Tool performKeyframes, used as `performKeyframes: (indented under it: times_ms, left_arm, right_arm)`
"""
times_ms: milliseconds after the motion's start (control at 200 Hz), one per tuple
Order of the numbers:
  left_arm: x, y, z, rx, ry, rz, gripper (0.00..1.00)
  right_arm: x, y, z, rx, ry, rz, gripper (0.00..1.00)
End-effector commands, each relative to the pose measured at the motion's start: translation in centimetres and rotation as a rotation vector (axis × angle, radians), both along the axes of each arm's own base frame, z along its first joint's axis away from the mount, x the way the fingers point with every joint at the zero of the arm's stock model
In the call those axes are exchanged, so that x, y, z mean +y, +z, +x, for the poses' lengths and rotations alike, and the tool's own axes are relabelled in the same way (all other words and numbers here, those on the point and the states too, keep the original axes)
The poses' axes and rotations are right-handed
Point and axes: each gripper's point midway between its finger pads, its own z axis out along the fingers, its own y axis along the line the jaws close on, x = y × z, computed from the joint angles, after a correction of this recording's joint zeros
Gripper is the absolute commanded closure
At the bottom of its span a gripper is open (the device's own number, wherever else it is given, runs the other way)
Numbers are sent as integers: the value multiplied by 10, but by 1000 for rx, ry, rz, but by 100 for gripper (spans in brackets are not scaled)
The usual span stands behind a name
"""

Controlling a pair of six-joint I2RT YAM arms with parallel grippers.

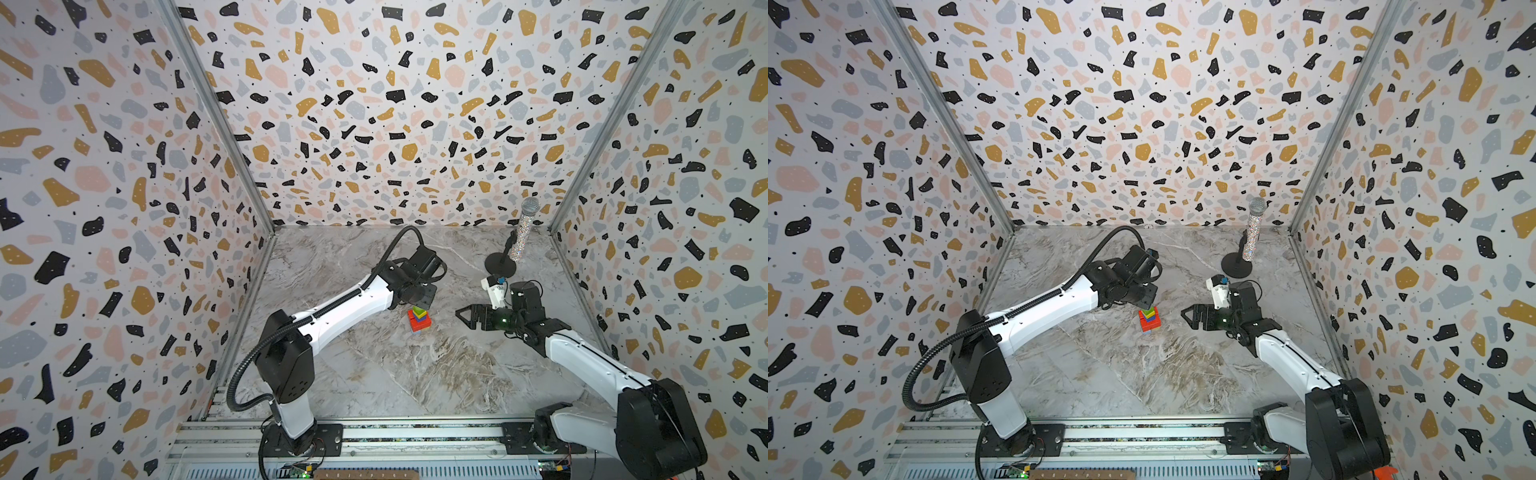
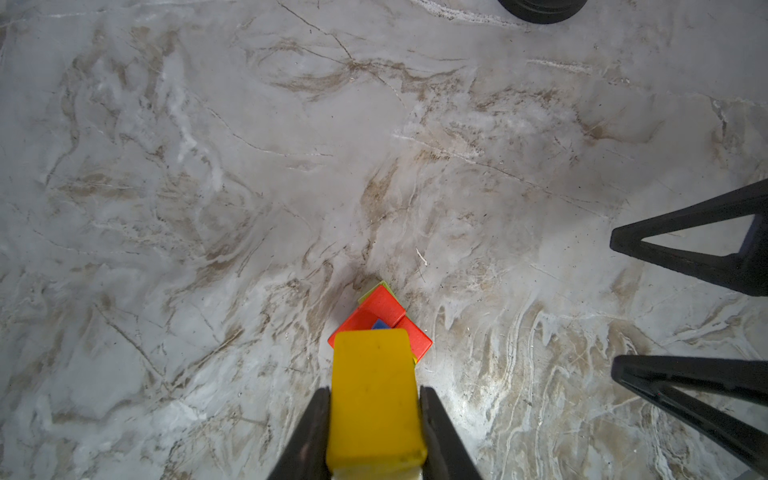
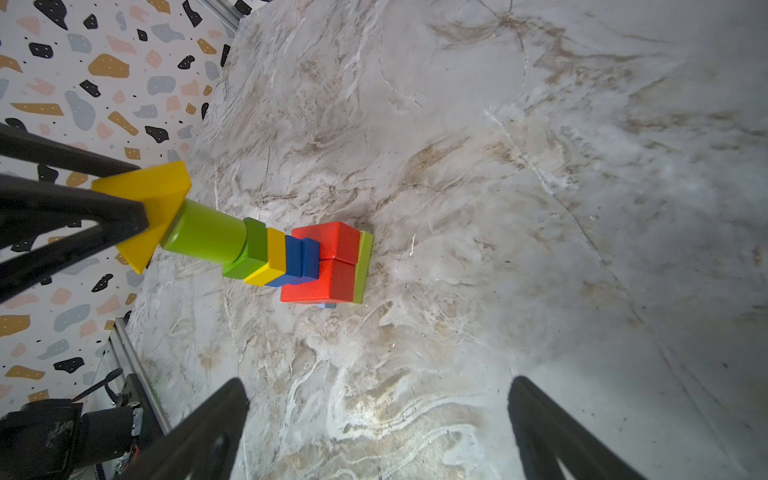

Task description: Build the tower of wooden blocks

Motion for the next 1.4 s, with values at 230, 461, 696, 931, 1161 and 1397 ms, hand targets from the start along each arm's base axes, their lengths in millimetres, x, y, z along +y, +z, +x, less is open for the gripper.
performKeyframes:
  times_ms: [230, 461, 696, 931, 1161, 1397]
  left_arm:
    - [2, 15, 5, -32, 16, -16, 62]
    - [2, 19, 6, -43, 19, -12, 56]
    - [4, 31, 9, -71, 31, -19, 44]
    - [17, 69, 17, -178, 93, -48, 17]
    - [58, 132, 21, -323, 232, -128, 0]
    - [164, 160, 21, -444, 479, -197, 0]
  right_arm:
    - [0, 5, 0, -19, 4, 6, 1]
    - [0, 5, 1, -18, 2, 4, 1]
    - [0, 5, 2, -19, 1, 6, 1]
    - [-2, 11, 3, -35, -6, 0, 1]
    - [-19, 42, 10, -154, -101, -34, 1]
    - [-45, 80, 11, -327, -235, -74, 1]
